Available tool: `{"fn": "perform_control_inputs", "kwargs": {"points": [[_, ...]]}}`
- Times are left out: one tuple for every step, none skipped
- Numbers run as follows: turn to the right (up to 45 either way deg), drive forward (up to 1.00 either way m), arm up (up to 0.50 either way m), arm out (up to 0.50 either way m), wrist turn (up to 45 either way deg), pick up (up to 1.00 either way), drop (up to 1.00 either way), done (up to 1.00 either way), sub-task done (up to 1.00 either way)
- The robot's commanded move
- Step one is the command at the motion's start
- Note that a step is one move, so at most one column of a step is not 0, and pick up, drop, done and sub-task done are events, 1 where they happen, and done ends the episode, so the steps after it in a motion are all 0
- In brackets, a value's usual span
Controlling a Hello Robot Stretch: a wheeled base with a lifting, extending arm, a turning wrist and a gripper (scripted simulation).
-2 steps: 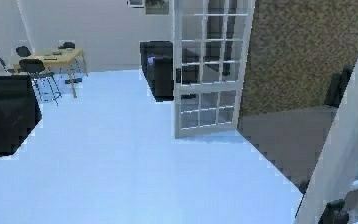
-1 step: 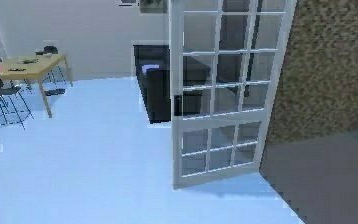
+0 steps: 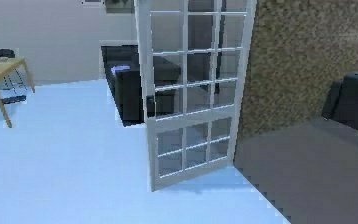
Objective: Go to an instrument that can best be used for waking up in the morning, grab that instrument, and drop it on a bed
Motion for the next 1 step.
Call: {"fn": "perform_control_inputs", "kwargs": {"points": [[0.0, 0.45, 0.00, 0.00, 0.0, 0.00, 0.00, 0.00, 0.00]]}}
